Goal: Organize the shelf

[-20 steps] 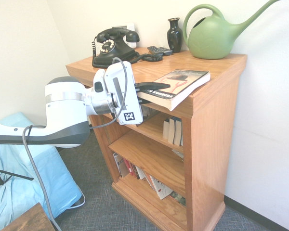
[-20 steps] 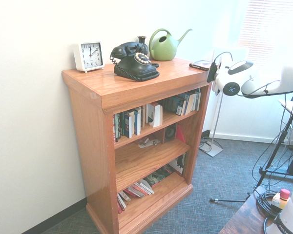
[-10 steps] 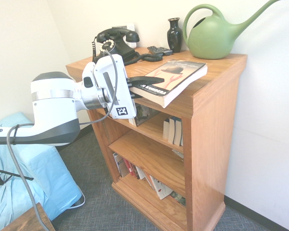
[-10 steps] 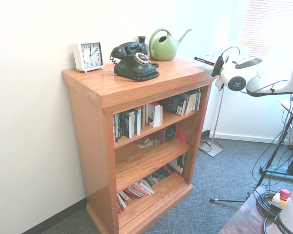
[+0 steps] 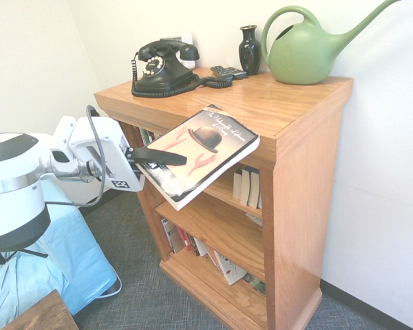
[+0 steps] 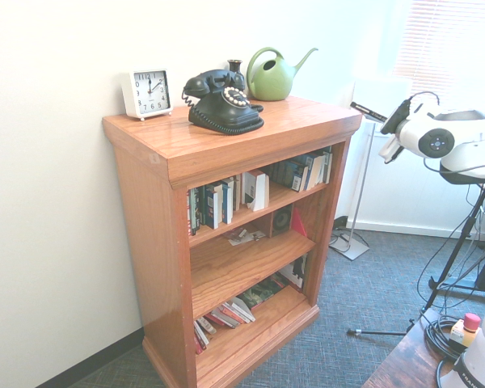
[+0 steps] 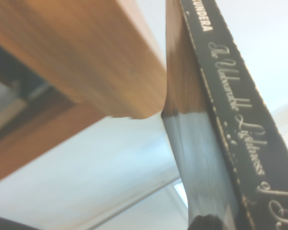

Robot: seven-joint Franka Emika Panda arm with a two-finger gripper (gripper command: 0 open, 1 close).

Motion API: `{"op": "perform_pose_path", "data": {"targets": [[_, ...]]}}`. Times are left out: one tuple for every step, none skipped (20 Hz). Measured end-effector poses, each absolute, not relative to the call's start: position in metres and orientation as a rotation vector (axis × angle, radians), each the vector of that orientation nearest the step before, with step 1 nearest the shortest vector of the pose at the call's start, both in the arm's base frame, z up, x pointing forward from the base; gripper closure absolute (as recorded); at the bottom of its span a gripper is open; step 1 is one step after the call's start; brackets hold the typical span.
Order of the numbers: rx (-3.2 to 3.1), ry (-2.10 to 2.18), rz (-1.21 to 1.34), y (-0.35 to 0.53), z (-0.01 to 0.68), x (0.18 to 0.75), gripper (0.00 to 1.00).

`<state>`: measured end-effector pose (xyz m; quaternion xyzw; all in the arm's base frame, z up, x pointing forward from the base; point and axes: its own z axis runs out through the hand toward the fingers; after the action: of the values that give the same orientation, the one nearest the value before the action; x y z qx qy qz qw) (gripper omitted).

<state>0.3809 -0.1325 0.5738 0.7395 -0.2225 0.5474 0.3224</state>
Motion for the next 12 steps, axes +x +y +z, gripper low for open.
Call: {"op": "perform_pose_path", "data": {"targets": [[1.978,-0.608,1.442,-0.125,0.566,0.374,1.00],[2.022,-0.627,1.444,-0.115,0.556,0.369,1.00],[2.062,-0.640,1.439,-0.107,0.545,0.364,1.00],[2.107,-0.646,1.426,-0.097,0.531,0.362,1.00],[2.148,-0.650,1.410,-0.086,0.517,0.360,1.00],[2.181,-0.649,1.397,-0.077,0.505,0.361,1.00],[2.207,-0.645,1.391,-0.067,0.497,0.363,1.00],[2.228,-0.641,1.389,-0.058,0.491,0.366,1.00],[2.249,-0.640,1.386,-0.050,0.486,0.370,1.00],[2.272,-0.644,1.376,-0.044,0.480,0.376,1.00],[2.295,-0.648,1.361,-0.039,0.474,0.382,1.00],[2.316,-0.652,1.346,-0.035,0.469,0.389,1.00]]}}
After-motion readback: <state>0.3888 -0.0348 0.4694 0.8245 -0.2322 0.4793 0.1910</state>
